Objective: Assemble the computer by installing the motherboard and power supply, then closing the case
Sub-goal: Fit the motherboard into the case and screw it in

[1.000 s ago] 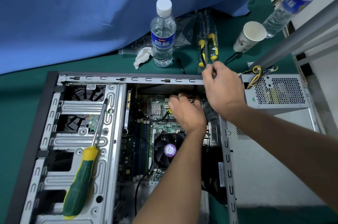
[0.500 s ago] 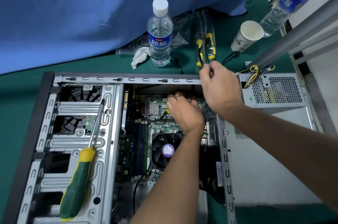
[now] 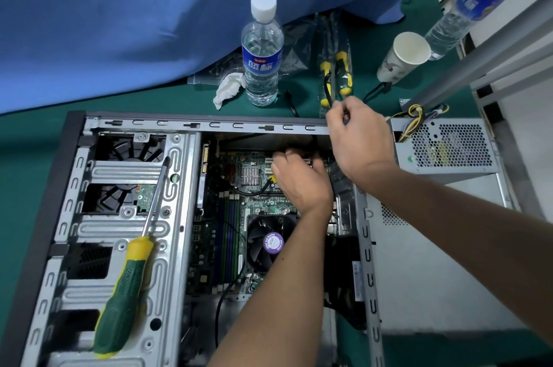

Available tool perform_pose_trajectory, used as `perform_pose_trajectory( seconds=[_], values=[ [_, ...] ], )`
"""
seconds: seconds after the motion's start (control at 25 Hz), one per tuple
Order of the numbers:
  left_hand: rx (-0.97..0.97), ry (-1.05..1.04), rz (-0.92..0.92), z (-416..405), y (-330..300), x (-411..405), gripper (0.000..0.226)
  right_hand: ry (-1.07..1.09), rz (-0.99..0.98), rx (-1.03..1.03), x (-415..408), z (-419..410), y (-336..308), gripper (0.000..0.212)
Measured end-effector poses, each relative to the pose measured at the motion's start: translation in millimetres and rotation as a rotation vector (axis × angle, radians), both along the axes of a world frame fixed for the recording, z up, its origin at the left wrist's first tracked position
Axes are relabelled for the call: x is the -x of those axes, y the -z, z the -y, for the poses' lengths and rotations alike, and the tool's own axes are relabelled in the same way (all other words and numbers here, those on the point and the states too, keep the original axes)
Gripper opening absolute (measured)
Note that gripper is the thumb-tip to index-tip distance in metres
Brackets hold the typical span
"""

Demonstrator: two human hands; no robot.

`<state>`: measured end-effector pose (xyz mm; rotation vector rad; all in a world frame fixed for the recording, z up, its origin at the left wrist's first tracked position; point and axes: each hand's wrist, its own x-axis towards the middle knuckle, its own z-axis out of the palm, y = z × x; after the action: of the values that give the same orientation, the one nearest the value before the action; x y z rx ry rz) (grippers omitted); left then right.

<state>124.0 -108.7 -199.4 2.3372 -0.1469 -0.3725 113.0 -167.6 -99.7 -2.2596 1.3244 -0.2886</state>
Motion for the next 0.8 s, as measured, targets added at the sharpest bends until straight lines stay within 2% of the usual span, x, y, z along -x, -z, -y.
perform_pose_trajectory(
  seconds=[0.48,0.8],
  values=[
    [0.047,-0.032,0.022,-1.0,1.1,4.4,0.038,0.001,0.001,0.0,0.3,-0.3,-0.3,0.032],
    [0.01,-0.013,0.012,0.3,1.6,4.3,0.033,-0.002,0.01,-0.012,0.0,-1.3,-1.9,0.033]
  ],
)
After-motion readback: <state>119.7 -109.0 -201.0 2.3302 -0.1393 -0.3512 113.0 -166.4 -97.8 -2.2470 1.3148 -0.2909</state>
